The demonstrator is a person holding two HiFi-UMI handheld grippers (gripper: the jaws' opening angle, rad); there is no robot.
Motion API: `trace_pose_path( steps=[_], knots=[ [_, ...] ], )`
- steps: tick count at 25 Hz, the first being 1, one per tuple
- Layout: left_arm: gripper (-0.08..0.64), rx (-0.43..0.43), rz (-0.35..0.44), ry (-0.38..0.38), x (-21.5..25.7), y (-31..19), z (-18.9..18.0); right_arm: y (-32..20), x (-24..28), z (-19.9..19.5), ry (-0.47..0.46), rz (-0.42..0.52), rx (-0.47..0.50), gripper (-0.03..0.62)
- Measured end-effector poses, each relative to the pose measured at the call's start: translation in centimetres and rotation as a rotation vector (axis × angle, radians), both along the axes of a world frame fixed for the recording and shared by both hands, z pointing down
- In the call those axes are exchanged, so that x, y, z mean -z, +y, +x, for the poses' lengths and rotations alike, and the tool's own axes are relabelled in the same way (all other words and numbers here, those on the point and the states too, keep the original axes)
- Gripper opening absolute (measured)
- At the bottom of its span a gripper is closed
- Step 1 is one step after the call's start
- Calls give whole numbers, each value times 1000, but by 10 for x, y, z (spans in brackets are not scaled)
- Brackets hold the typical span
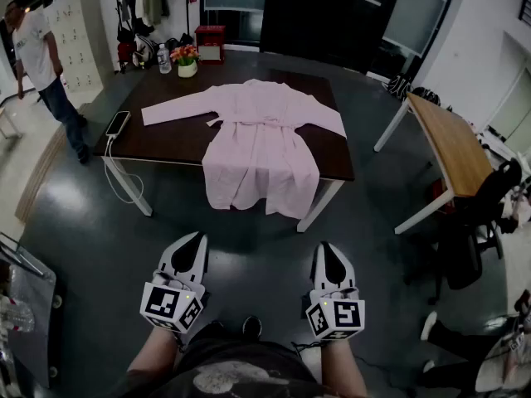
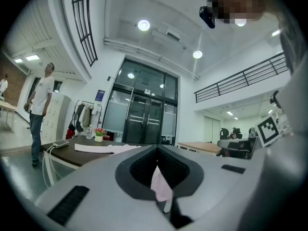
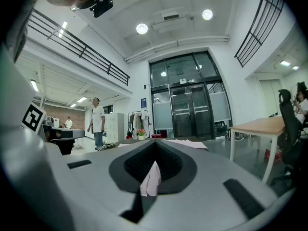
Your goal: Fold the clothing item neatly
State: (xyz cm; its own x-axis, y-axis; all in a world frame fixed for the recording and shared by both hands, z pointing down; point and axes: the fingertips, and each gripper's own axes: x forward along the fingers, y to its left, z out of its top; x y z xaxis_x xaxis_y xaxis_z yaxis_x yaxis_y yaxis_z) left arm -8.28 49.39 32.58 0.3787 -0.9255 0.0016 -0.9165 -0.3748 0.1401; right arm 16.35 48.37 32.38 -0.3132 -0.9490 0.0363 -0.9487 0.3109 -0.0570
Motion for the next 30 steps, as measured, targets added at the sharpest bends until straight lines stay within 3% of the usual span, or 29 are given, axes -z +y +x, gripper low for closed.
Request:
trace_pose_path(
  steps=[10,13,19,27,30],
  knots=[
    [11,43,-35,17,2,-2,-53,-3,14,-48,24,13,42,-8],
    [11,47,-46,12,-2,0,-52,-4,10,-47,15,17,44,-8],
    [11,50,-43,6,-1,0,-43,-9,17,-36,26,126,45,-8],
    [11,141,-85,-17,-13,-6,-32,-37,-5,-40,40,88,168,-8],
    [11,132,-97,-30,-16,-10,-20,-48,-7,-33,25,88,156,-8]
  ],
)
